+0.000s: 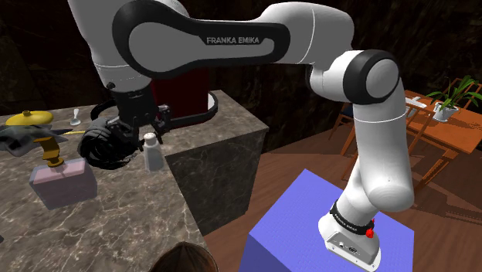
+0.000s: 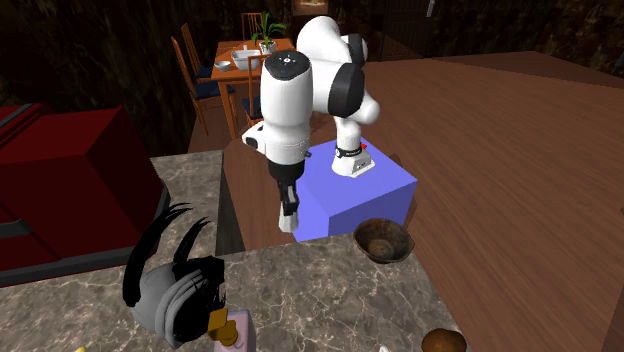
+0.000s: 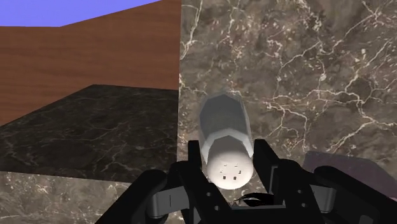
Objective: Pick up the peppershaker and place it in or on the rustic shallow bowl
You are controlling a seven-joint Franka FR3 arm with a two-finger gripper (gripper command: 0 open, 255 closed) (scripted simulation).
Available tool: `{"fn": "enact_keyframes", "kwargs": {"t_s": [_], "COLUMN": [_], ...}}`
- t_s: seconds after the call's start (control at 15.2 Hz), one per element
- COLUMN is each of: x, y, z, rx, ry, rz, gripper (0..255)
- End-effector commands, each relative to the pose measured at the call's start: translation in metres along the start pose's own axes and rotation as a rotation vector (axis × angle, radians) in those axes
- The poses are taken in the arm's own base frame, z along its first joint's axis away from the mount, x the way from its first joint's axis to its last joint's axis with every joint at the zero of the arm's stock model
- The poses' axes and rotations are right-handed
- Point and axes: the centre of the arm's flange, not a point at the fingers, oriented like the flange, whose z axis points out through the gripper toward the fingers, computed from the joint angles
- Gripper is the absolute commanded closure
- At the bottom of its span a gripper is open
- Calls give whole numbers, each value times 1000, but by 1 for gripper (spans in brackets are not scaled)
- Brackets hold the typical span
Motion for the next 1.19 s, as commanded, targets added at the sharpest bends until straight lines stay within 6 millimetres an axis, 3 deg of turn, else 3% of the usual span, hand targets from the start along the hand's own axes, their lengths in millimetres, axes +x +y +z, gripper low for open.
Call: {"fn": "enact_keyframes", "kwargs": {"t_s": [0.0, 1.12], "x": [-20, -236], "y": [-3, -49], "z": [-5, -45], "rx": [0, 0], "ry": [0, 0], "rz": [0, 0], "gripper": [255, 255]}}
